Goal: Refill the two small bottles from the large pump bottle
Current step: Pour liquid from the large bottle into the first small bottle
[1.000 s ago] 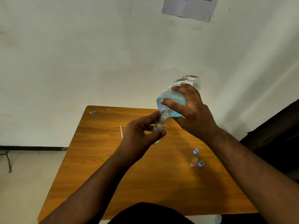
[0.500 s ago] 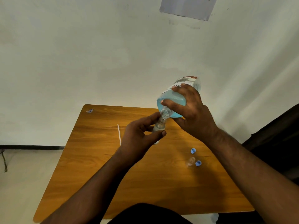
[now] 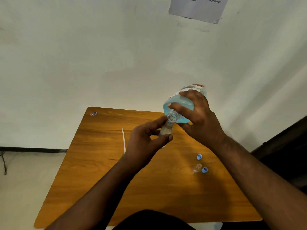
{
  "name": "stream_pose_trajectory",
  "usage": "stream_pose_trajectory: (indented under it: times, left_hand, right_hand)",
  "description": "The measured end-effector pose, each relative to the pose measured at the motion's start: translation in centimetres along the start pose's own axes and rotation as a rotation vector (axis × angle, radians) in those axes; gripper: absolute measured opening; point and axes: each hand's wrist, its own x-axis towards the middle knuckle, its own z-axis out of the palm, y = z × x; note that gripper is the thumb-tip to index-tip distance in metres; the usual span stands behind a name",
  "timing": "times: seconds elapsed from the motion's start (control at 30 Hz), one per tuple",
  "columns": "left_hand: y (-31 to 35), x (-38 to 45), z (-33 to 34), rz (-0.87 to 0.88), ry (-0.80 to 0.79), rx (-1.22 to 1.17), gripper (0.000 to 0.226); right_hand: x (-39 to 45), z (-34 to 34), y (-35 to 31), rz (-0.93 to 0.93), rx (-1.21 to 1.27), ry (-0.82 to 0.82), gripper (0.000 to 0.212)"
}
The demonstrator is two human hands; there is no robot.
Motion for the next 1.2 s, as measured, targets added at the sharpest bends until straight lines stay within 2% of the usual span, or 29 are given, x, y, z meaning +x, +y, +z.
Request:
stream_pose_trajectory:
  times: [0.17, 0.37, 0.43, 0.6, 0.77, 0.93, 1.07, 1.2]
  left_hand:
    - [0.0, 0.1, -0.2, 0.001, 0.004, -0.069, 0.058]
    - [-0.3, 0.4, -0.3, 0.006, 0.034, -0.114, 0.072]
    - [-0.5, 0.6, -0.2, -0.002, 0.033, -0.142, 0.076]
    - [-1.2, 0.9, 0.8, -0.037, 0.018, -0.227, 0.079]
    - [-2.6, 1.4, 1.9, -0.117, 0.029, -0.244, 0.071]
    - [-4.3, 1.7, 3.1, -0.177, 0.084, -0.198, 0.038]
    - [-5.7, 1.6, 4.1, -0.257, 0.105, -0.165, 0.034]
    - [-6.6, 1.6, 5.3, -0.286, 0.113, -0.117, 0.036]
  right_hand:
    - [-0.4, 0.6, -0.6, 0.109, 0.165, 0.035, 0.056]
    - [-0.9, 2.1, 0.2, 0.621, 0.761, 0.130, 0.073]
    - [-1.6, 3.3, 0.5, 0.744, 0.937, 0.108, 0.076]
    - [-4.2, 7.5, 0.9, 0.843, 1.193, -0.046, 0.092]
    - [-6.5, 12.2, 1.8, 0.952, 1.210, -0.166, 0.082]
    - [-8.3, 15.7, 2.7, 0.963, 1.228, -0.344, 0.075]
    - [-9.1, 17.5, 3.8, 1.013, 1.253, -0.447, 0.077]
    - [-9.5, 18.5, 4.7, 1.011, 1.319, -0.442, 0.075]
